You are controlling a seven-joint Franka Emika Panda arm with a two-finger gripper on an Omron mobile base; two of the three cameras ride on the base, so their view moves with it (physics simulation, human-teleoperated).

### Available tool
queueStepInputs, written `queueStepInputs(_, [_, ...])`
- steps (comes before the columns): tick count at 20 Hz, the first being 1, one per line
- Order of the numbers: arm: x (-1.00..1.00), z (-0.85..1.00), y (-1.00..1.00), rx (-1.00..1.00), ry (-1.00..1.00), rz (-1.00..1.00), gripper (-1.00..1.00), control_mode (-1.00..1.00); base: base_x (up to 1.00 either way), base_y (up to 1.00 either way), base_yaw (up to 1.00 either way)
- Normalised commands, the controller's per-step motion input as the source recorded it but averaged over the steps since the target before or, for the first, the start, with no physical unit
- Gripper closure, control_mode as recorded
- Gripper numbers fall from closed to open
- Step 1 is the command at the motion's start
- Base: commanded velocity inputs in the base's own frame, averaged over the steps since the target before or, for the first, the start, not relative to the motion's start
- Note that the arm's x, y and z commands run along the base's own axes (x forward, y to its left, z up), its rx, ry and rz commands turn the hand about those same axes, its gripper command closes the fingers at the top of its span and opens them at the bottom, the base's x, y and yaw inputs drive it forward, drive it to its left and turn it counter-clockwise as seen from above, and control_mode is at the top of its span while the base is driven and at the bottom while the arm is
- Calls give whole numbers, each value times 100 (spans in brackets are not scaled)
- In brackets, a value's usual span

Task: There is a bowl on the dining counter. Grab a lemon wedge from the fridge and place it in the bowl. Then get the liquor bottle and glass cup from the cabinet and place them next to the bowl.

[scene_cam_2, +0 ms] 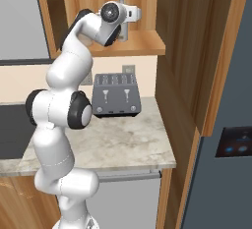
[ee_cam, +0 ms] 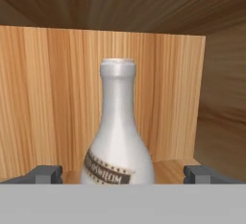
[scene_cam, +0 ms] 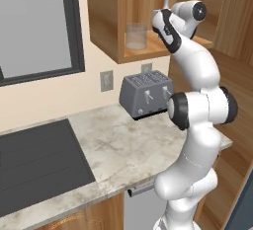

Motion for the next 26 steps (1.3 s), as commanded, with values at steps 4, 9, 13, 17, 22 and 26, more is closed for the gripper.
queueStepInputs(4, [14, -5, 10, 0, 2, 0, -100, -100, 0, 0, 0])
queueStepInputs(9, [11, 0, 0, 0, 1, 0, -100, -100, 0, 0, 0])
queueStepInputs(13, [12, 0, 0, 0, 1, 0, -100, -100, 0, 0, 0])
queueStepInputs(17, [14, -5, 0, 0, 3, 0, 100, -100, 0, 0, 0])
queueStepInputs(22, [7, -5, 0, 0, 2, 0, 100, -100, 0, 0, 0])
queueStepInputs(26, [3, -1, 0, 0, 4, 0, 100, -100, 0, 0, 0])
